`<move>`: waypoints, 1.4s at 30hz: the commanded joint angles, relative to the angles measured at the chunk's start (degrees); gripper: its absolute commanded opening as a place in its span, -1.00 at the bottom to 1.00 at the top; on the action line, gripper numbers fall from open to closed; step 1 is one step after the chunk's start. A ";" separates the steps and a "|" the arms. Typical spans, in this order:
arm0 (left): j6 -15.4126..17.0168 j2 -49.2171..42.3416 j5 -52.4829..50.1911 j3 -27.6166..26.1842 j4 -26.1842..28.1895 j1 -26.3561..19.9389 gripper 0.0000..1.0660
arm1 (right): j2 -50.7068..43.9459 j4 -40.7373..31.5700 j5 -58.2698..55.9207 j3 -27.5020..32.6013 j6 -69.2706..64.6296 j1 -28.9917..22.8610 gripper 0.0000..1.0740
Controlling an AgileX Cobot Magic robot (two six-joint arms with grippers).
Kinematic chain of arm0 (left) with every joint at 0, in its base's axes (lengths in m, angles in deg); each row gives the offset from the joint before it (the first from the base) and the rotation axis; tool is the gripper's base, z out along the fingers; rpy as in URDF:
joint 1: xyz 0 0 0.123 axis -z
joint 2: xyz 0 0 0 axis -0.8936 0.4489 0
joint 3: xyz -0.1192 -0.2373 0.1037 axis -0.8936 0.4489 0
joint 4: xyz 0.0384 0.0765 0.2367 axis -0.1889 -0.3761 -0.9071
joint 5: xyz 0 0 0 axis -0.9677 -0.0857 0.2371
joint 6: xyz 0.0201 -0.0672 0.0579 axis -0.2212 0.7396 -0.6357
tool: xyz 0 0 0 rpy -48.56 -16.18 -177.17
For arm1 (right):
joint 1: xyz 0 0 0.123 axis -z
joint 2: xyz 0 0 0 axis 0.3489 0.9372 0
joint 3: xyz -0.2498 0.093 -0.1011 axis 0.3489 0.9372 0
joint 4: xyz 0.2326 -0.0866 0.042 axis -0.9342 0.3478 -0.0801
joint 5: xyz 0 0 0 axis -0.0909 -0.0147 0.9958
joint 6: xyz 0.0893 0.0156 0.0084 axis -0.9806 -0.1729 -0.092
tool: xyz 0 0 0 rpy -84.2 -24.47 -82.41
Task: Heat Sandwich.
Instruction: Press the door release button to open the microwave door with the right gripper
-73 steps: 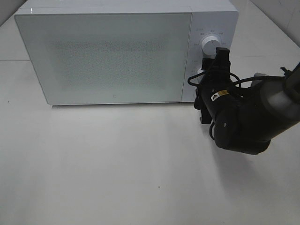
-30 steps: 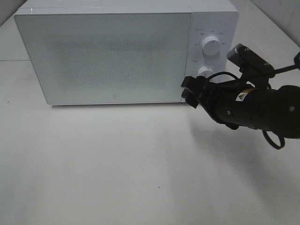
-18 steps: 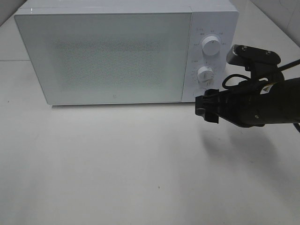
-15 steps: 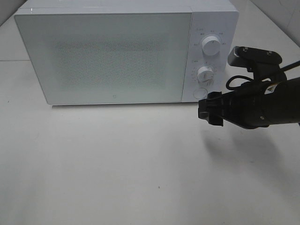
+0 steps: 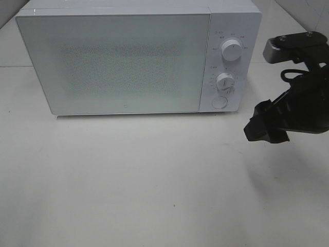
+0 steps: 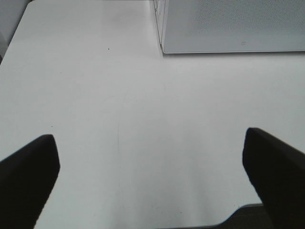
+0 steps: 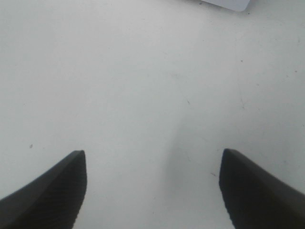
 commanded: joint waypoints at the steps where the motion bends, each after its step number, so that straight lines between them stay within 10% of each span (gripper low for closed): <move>1: 0.00 -0.97 -0.74 0.06 0.52 -0.23 0.89 | -4.01 0.74 -4.24 -0.40 -0.57 0.34 0.40; 27: 0.00 -0.97 -0.74 0.06 0.52 -0.23 0.89 | -34.15 3.78 -28.07 -0.40 -2.41 1.09 0.40; 42: 0.00 -0.97 -0.74 0.06 0.52 -0.23 0.89 | -57.64 8.31 -26.99 6.42 -3.84 12.32 0.40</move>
